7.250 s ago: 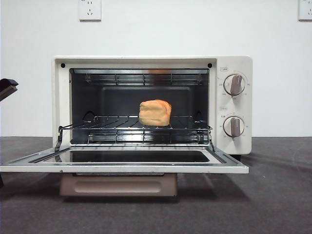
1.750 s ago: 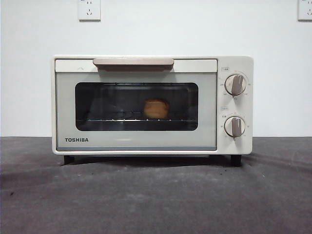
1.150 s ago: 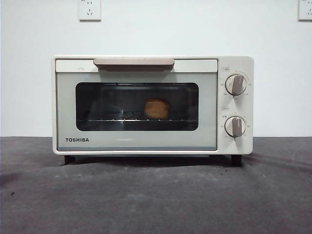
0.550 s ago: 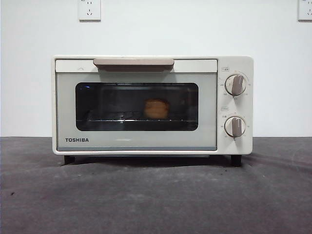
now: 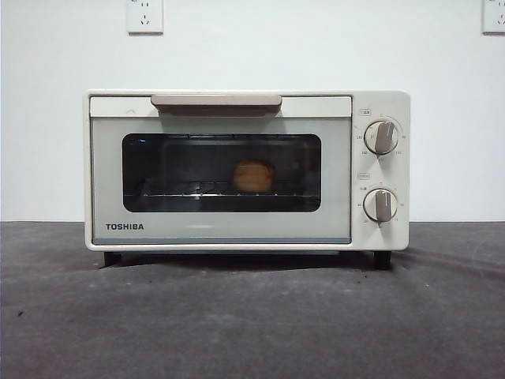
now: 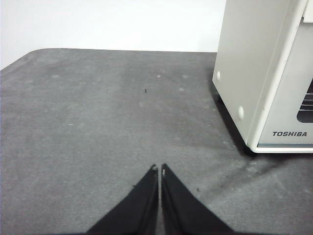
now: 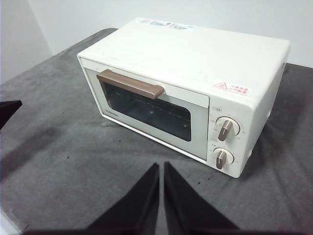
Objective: The left arm flap open the oven, the right arm pick bread and place it into oven, the left arm flap close the oven
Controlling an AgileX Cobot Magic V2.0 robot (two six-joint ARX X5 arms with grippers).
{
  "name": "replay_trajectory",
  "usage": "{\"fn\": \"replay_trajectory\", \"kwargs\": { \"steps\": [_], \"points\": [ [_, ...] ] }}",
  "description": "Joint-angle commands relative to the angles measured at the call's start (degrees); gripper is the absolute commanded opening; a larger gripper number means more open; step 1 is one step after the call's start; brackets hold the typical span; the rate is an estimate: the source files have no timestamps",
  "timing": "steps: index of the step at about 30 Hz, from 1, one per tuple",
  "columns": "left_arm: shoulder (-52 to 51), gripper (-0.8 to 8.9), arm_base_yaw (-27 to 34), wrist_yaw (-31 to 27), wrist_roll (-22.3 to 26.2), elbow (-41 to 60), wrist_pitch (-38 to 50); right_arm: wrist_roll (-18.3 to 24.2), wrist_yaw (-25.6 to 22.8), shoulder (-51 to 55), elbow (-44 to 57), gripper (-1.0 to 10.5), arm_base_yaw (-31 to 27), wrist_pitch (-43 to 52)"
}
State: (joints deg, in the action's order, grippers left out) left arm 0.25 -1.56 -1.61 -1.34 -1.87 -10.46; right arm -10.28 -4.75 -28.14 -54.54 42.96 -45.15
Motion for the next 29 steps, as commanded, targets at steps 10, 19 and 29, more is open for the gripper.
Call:
{"fn": "replay_trajectory", "kwargs": {
  "steps": [10, 19, 29],
  "points": [
    [-0.07, 0.2, 0.11, -0.28, 0.68, 1.18, -0.28, 0.48, -0.22, -0.09, -0.98, 0.1, 0.42, 0.52],
    [-0.07, 0.2, 0.11, -0.28, 0.68, 1.18, -0.28, 0.48, -0.22, -0.09, -0.98, 0.1, 0.42, 0.52],
    [-0.07, 0.2, 0.11, -0.28, 0.68, 1.18, -0.28, 0.48, 1.88, 3.72, 6.58, 0.1, -12.9, 7.15]
  ]
}}
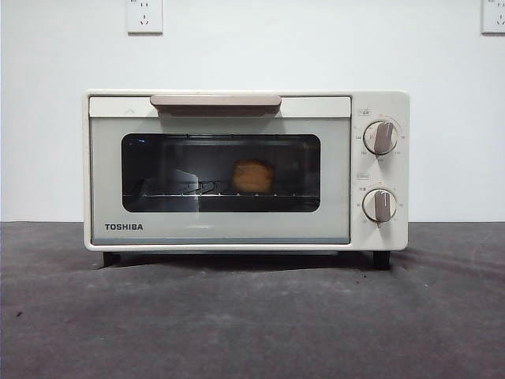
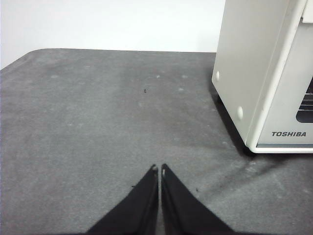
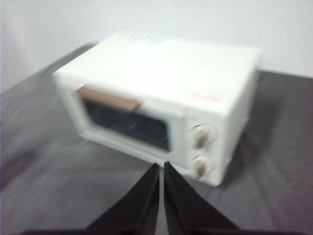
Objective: The left arm flap open the oven, the right arm pick bread and place it into oven, the left arm flap close the oven
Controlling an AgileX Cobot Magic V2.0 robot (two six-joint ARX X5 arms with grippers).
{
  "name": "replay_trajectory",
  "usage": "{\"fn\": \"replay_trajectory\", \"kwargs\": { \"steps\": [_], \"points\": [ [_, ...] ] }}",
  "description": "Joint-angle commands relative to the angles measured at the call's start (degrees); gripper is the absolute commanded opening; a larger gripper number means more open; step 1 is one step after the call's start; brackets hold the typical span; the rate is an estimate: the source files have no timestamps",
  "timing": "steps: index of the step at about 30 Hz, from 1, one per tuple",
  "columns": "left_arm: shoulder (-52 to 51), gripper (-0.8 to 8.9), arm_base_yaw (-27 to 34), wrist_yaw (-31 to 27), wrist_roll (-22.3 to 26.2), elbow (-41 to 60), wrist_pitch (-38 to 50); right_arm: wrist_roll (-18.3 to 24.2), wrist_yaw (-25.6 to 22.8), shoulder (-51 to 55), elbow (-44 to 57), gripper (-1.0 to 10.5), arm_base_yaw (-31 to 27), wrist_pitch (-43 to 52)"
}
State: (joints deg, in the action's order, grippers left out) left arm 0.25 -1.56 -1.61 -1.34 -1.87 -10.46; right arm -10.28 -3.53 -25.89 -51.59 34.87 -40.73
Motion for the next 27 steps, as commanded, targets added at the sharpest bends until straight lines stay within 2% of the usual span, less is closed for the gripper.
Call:
{"fn": "replay_trajectory", "kwargs": {
  "steps": [1, 5, 11, 15, 20, 27],
  "points": [
    [-0.07, 0.21, 0.11, -0.28, 0.68, 1.18, -0.28, 0.44, 0.7, 2.97, 6.43, 0.1, -7.96, 4.83],
    [-0.07, 0.2, 0.11, -0.28, 0.68, 1.18, -0.28, 1.62, 0.7, 10.51, 18.99, 0.1, -18.75, 11.8],
    [-0.07, 0.2, 0.11, -0.28, 0.68, 1.18, -0.28, 2.45, 0.68, 20.09, 35.17, 0.1, -28.39, 19.06],
    [-0.07, 0.2, 0.11, -0.28, 0.68, 1.18, -0.28, 2.62, 0.72, 23.71, 42.66, 0.1, -30.86, 23.12],
    [-0.07, 0.21, 0.11, -0.28, 0.68, 1.18, -0.28, 5.51, 0.74, 25.68, 49.9, 0.1, -32.39, 30.42],
    [-0.07, 0.2, 0.11, -0.28, 0.68, 1.18, -0.26, 9.75, 2.86, 25.68, 51.06, 0.1, -32.5, 30.56]
  ]
}}
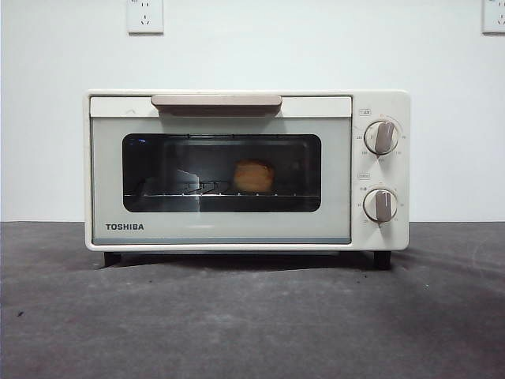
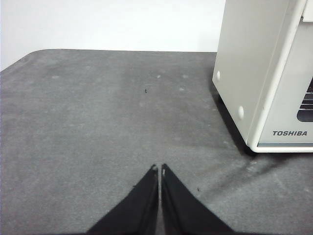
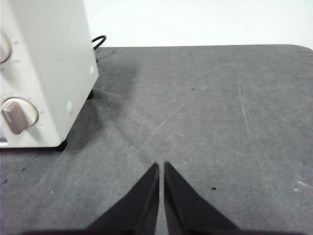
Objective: The left arm flap open the oven, the right arm pick bread and place it into oven, the left arm flap close the oven
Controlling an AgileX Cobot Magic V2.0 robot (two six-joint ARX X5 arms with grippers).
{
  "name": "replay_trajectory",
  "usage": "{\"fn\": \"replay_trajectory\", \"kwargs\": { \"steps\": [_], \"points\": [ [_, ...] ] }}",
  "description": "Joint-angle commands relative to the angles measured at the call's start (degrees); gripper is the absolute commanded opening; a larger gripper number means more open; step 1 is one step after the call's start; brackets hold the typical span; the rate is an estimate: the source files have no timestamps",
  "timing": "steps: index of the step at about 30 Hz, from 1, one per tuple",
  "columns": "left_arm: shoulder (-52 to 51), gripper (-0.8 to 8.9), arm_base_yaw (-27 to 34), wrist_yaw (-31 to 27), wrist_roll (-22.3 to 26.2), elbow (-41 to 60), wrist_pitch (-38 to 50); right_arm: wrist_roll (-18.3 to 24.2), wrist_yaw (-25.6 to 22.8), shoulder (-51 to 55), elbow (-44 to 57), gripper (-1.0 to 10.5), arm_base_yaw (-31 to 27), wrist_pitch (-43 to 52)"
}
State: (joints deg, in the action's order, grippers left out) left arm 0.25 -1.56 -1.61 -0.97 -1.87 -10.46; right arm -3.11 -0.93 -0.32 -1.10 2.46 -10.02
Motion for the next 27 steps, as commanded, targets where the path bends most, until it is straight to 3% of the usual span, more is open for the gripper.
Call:
{"fn": "replay_trajectory", "kwargs": {
  "steps": [1, 27],
  "points": [
    [-0.07, 0.21, 0.11, -0.28, 0.31, 1.18, -0.26, 2.54, 0.31, 0.11, 0.57, 0.1, -0.09, -0.15],
    [-0.07, 0.2, 0.11, -0.28, 0.31, 1.18, -0.26, 2.49, 0.28, 0.11, 0.57, 0.1, -0.07, 1.03]
  ]
}}
